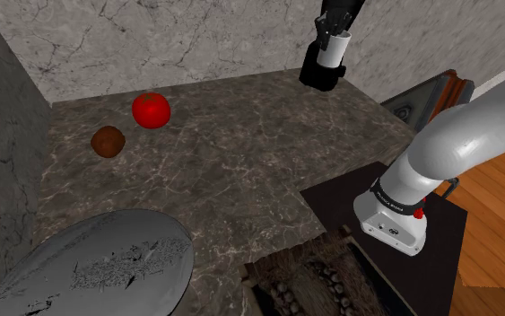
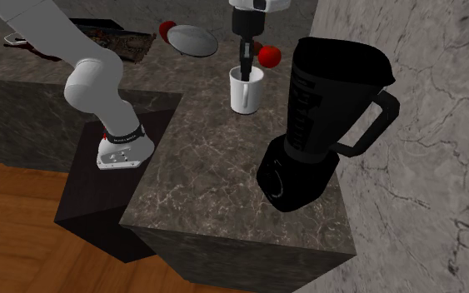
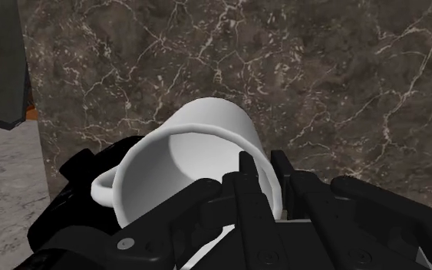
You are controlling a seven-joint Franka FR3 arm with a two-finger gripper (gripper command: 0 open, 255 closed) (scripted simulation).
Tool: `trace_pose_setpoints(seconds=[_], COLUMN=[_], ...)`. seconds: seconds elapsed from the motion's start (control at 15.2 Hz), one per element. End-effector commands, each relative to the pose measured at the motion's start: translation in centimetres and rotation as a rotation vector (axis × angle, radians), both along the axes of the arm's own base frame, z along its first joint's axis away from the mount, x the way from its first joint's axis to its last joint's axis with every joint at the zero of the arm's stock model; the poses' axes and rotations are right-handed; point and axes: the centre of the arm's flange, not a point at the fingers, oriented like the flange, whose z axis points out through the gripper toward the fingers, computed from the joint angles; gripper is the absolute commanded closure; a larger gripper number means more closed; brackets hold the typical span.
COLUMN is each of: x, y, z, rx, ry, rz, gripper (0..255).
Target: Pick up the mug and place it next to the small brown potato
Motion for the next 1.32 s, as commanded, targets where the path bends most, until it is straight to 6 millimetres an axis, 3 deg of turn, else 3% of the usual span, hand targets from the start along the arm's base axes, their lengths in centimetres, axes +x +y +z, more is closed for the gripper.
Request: trace_pose_setpoints(seconds=[0.0, 1.25], x=[0.6, 7.7], y=[2.4, 26.5], z=[0.0, 0.0], rx=[0.000, 0.000], ry=[0.000, 0.000], rz=[-0.001, -0.001], gripper=[255, 255])
